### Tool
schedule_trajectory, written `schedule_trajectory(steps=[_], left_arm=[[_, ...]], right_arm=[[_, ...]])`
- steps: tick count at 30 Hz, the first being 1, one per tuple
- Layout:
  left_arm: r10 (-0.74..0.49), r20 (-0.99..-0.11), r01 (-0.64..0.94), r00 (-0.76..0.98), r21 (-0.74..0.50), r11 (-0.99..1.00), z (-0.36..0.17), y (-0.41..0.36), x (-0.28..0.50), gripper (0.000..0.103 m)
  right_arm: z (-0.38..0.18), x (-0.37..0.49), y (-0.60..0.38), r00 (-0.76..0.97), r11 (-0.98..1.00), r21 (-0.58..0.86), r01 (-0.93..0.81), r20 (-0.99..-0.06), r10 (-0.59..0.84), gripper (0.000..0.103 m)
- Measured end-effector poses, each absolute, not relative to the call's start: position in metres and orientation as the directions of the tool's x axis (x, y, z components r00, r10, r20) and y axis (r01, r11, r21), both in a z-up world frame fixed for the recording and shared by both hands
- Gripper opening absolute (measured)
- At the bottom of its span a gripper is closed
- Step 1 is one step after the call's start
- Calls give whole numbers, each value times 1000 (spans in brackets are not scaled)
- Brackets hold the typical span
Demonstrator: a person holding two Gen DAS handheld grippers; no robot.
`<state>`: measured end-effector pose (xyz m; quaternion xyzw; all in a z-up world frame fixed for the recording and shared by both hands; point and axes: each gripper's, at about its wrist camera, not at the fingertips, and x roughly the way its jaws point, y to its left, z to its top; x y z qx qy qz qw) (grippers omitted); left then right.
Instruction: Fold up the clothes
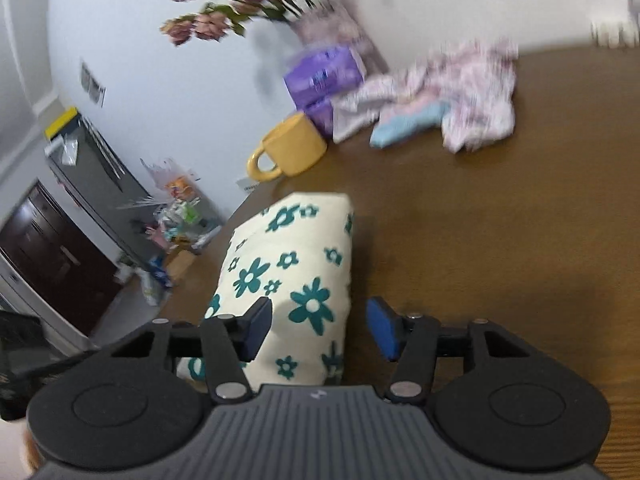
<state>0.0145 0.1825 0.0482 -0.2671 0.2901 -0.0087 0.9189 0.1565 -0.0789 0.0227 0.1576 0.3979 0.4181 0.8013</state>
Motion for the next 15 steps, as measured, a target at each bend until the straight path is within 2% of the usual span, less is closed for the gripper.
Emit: schedule_trajectory(steps=[1,2,3,5,8,11,13,15], left_arm=[[-185,-527,-150,830,-529,835,44,185,15,70],[-199,-524,-160,828,-562,812,40,188,16,61],[-196,-518,-176,832,-582,794,37,190,15,59],[-174,-507,-202,845,-602,773,33,193,10,45],[-161,-495,-229,854,-635,738,25,194,3,35],[-137,-496,-251,857,-635,730,19,191,0,34],[-122,-491,-257,862,-633,730,21,189,-2,35],[-108,-482,-263,870,-637,724,27,190,-3,45]], right_arm=[[18,159,-76,323,594,604,-531,-504,801,43],[16,160,-74,317,588,619,-521,-500,806,35],[14,160,-73,315,584,627,-516,-495,810,33],[12,160,-70,314,578,638,-509,-487,815,30],[13,155,-65,331,592,610,-527,-494,804,27],[17,146,-58,360,617,544,-568,-509,781,27],[20,146,-58,364,617,539,-574,-507,781,31],[23,150,-60,360,608,555,-568,-498,789,33]])
